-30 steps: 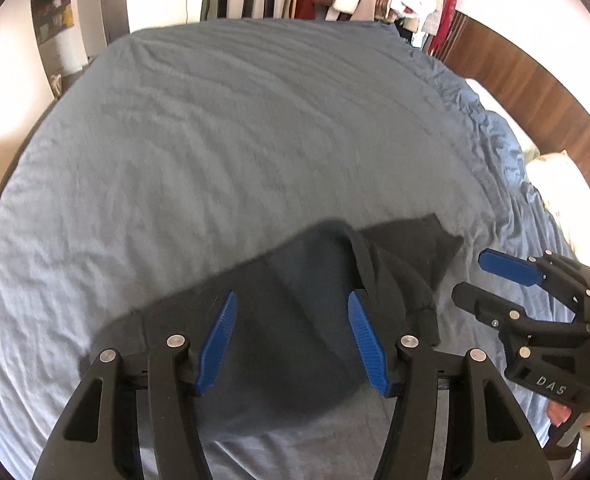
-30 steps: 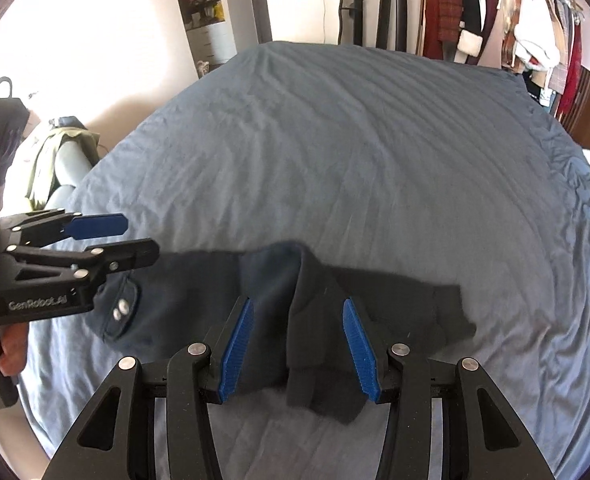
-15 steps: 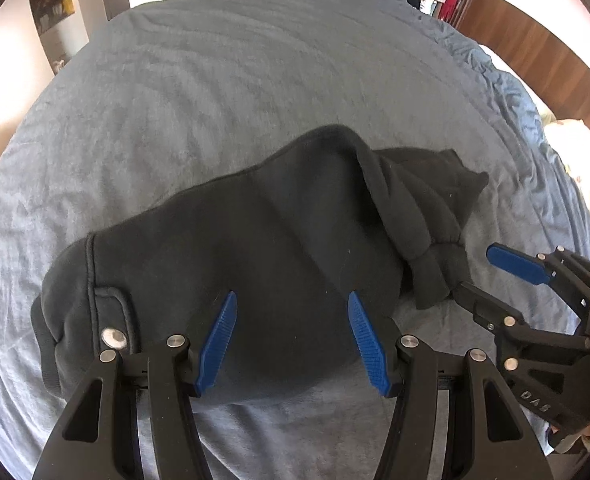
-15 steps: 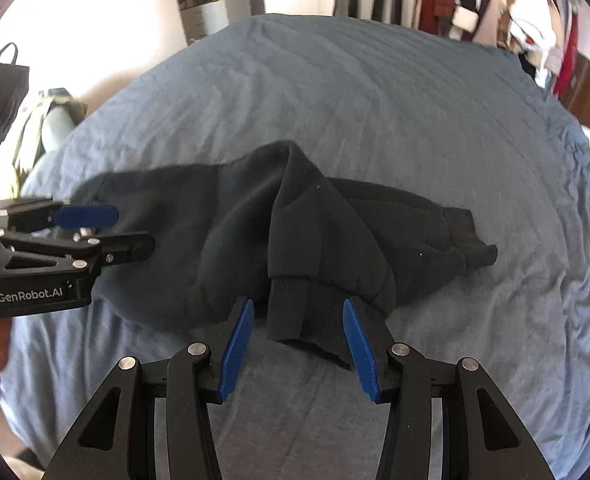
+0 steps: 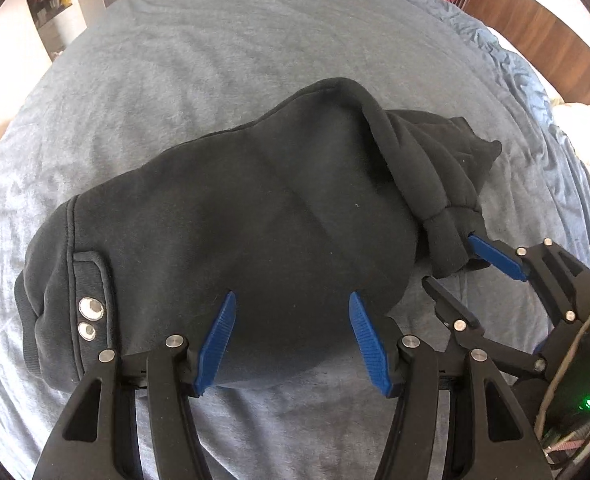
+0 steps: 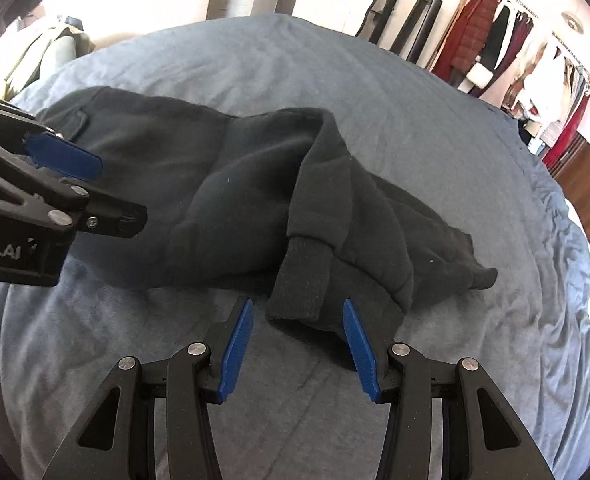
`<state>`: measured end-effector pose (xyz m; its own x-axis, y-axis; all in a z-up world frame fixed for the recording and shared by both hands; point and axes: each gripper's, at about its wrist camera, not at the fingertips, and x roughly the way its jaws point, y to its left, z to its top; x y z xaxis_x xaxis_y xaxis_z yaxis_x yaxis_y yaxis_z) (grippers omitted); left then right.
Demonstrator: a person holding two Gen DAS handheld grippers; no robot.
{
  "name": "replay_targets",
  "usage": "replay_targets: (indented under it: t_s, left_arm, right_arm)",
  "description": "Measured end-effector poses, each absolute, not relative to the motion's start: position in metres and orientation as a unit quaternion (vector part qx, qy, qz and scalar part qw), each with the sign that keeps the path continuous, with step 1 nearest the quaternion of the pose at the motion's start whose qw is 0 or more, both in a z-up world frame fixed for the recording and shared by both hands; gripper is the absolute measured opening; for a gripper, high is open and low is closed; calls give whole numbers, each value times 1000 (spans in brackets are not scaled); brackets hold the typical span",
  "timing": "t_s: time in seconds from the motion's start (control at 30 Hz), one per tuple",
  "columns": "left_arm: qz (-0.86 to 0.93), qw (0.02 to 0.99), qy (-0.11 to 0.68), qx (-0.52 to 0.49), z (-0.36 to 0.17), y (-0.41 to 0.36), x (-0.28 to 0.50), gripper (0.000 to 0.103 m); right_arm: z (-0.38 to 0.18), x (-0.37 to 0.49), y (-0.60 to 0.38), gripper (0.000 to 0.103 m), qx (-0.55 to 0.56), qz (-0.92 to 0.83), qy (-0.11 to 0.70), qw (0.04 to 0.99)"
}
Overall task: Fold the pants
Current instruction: 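Lower the folded waistband onto the legs and open both grippers, then grasp the ribbed cuff end of the black sweatpants with the right gripper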
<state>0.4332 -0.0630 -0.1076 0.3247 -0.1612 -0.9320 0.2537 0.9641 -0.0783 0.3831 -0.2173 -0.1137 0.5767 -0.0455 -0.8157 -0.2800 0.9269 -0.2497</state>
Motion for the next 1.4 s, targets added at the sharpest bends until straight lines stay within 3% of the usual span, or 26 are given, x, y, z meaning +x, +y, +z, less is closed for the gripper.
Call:
replay_targets:
  t_s: [0.13,0.23,0.3,0.37,0.43,0.57,0.7,1.03,1.4]
  left_arm:
    - [-124,812,569,36,-109,-59,434,59]
    - [-123,810,572,38,-110,-57,434,59]
    - [-124,809,573,38,-110,-56,433,59]
    - [-124,809,573,36,-109,-56,432,59]
    - [-125,809,573,34,-107,-56,432,59]
    - [-128,815,564,23,-96,-55,432,59]
    - [-136,823,551,20,-82,-60,437,59]
    - [-190,854,479,77,-36,-112,479,63]
    - [-189,851,471,135,-46,-149,545,64]
  right_arm:
    - [-118,386,-215,45,-171,78,463,866]
    - [-121,386,-212,38,-169,86,468,863]
    - [-123,387,-212,27,-178,77,468,862]
    - [-123,392,-219,24,-163,71,476,861]
    - [-121,400,-230,8,-135,66,495,855]
    - [-87,402,-254,7,-75,69,497,862]
    - [-35,416,-301,7,60,71,501,861]
    - [40,495,-368,6,134,52,494,857]
    - [-30,576,-436,6,181,-8,613,769]
